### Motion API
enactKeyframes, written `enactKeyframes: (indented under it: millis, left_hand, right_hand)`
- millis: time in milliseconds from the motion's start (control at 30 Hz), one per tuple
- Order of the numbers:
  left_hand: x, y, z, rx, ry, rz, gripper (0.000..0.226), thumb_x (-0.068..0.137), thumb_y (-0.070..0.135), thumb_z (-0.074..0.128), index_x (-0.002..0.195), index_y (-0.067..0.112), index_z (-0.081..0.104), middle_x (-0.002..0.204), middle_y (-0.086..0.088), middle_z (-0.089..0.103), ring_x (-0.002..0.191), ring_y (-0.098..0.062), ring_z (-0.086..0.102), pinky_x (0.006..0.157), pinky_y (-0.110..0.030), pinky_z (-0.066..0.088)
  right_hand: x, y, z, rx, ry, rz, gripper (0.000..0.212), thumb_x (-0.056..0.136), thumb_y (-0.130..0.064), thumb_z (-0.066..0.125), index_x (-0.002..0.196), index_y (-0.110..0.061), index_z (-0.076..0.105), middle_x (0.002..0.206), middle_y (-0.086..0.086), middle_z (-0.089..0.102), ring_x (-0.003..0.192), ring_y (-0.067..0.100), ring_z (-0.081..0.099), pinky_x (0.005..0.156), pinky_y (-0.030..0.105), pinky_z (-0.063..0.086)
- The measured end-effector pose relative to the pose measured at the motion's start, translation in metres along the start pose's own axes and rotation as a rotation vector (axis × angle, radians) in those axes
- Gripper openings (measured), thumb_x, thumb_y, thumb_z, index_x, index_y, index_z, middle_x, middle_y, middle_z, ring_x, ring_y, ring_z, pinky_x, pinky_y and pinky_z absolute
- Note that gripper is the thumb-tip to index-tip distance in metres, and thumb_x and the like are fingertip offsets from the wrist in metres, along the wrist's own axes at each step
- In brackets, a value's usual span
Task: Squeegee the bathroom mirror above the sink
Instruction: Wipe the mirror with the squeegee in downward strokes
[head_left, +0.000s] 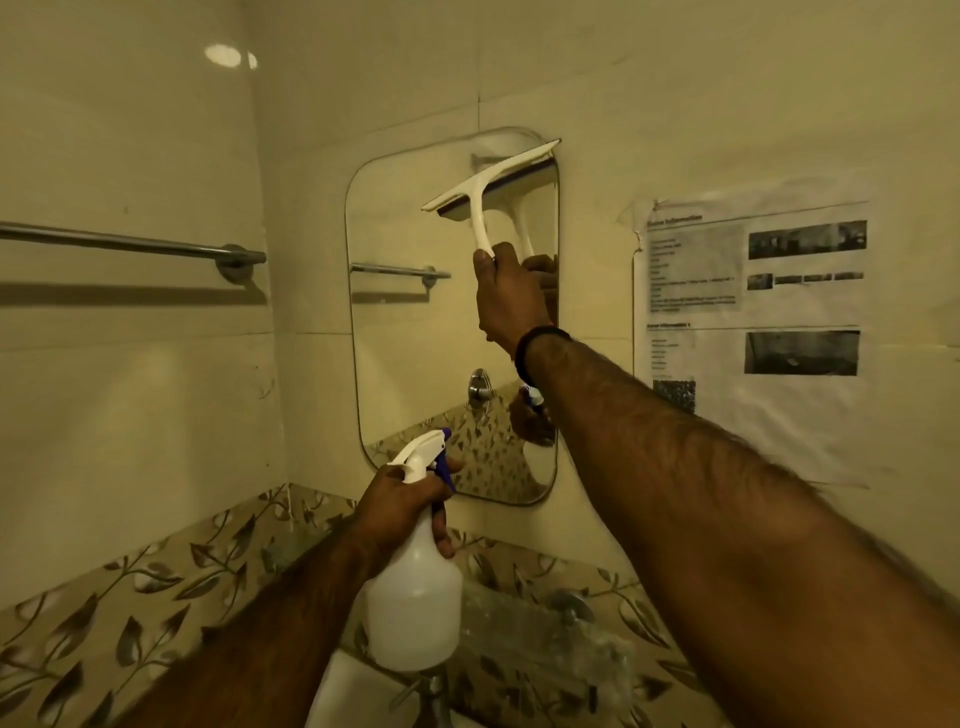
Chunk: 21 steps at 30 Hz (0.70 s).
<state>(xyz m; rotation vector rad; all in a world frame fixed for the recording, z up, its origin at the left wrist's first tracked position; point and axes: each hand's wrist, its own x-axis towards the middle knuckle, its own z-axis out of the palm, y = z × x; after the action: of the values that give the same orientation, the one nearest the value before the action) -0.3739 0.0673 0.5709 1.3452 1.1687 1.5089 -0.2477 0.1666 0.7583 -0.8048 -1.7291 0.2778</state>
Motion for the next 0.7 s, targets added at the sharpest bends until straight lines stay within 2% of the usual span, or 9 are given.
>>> enactKeyframes:
  millis: [333,400,433,467,500,567,600,667,700]
  left_hand:
    - [0.017,0.007,-0.013,0.032,0.019,0.046,0.028,0.09,-0.003,0.051,0.114,0.006,0.062,0.054,-0.023,0.052,0.044,-0.033,0.055,0.056,-0.046,0.055]
    - [0.021,0.007,-0.016,0.046,0.025,0.052,0.028,0.09,-0.002,0.052,0.114,0.006,0.061,0.054,-0.023,0.052,0.045,-0.033,0.056,0.057,-0.046,0.056]
    - [0.022,0.006,-0.017,0.045,0.029,0.047,0.027,0.09,-0.001,0.052,0.114,0.007,0.062,0.054,-0.023,0.053,0.045,-0.033,0.056,0.058,-0.047,0.056]
    - [0.024,0.005,-0.018,0.043,0.033,0.04,0.027,0.09,0.0,0.053,0.114,0.007,0.062,0.054,-0.024,0.053,0.044,-0.033,0.056,0.058,-0.048,0.057]
    - [0.025,0.003,-0.019,0.041,0.037,0.035,0.027,0.09,0.0,0.053,0.114,0.006,0.062,0.054,-0.024,0.053,0.044,-0.033,0.056,0.058,-0.048,0.057]
    - [0.028,0.001,-0.019,0.037,0.041,0.028,0.027,0.089,-0.001,0.053,0.114,0.006,0.062,0.053,-0.023,0.052,0.043,-0.033,0.055,0.056,-0.046,0.056]
    - [0.028,0.0,-0.018,0.034,0.04,0.026,0.027,0.089,-0.001,0.053,0.114,0.005,0.062,0.053,-0.023,0.052,0.042,-0.033,0.055,0.055,-0.045,0.056]
    - [0.029,-0.002,-0.018,0.028,0.031,0.022,0.027,0.089,-0.001,0.053,0.114,0.005,0.062,0.053,-0.023,0.052,0.042,-0.033,0.055,0.056,-0.045,0.055]
    - [0.029,-0.002,-0.017,0.028,0.025,0.02,0.027,0.089,0.0,0.054,0.114,0.005,0.062,0.054,-0.023,0.052,0.042,-0.033,0.055,0.056,-0.045,0.055]
  right_hand:
    - [0.035,-0.015,0.015,0.06,-0.003,0.032,0.035,0.103,-0.037,0.03,0.121,-0.01,0.045,0.078,-0.001,0.048,0.083,0.03,0.064,0.073,0.052,0.058]
    - [0.036,-0.01,0.017,0.024,0.011,0.029,0.036,0.104,-0.035,0.029,0.121,-0.009,0.045,0.079,-0.003,0.048,0.082,0.026,0.064,0.07,0.039,0.058]
    - [0.035,-0.006,0.018,0.007,0.032,0.033,0.036,0.104,-0.035,0.028,0.122,-0.009,0.046,0.08,-0.003,0.05,0.078,0.021,0.062,0.064,0.026,0.055]
    - [0.034,-0.002,0.018,-0.012,0.062,0.032,0.037,0.104,-0.036,0.029,0.122,-0.01,0.048,0.08,-0.006,0.049,0.071,0.014,0.058,0.055,0.011,0.048]
    - [0.031,0.002,0.018,-0.03,0.092,0.025,0.037,0.104,-0.036,0.029,0.122,-0.01,0.049,0.077,-0.01,0.046,0.063,0.007,0.05,0.046,0.004,0.04]
    - [0.024,0.01,0.018,-0.039,0.133,0.006,0.037,0.105,-0.033,0.031,0.122,-0.008,0.051,0.071,-0.015,0.036,0.057,0.001,0.037,0.048,-0.008,0.029]
    - [0.02,0.013,0.019,-0.033,0.141,-0.001,0.037,0.105,-0.032,0.032,0.122,-0.006,0.052,0.071,-0.015,0.036,0.056,0.0,0.036,0.05,-0.008,0.029]
    - [0.014,0.017,0.023,-0.028,0.142,-0.002,0.036,0.105,-0.031,0.032,0.121,-0.005,0.051,0.073,-0.01,0.04,0.055,0.001,0.037,0.042,0.008,0.038]
    - [0.01,0.018,0.025,-0.033,0.139,0.006,0.036,0.105,-0.032,0.032,0.122,-0.005,0.05,0.076,-0.008,0.042,0.055,0.001,0.038,0.04,0.013,0.034]
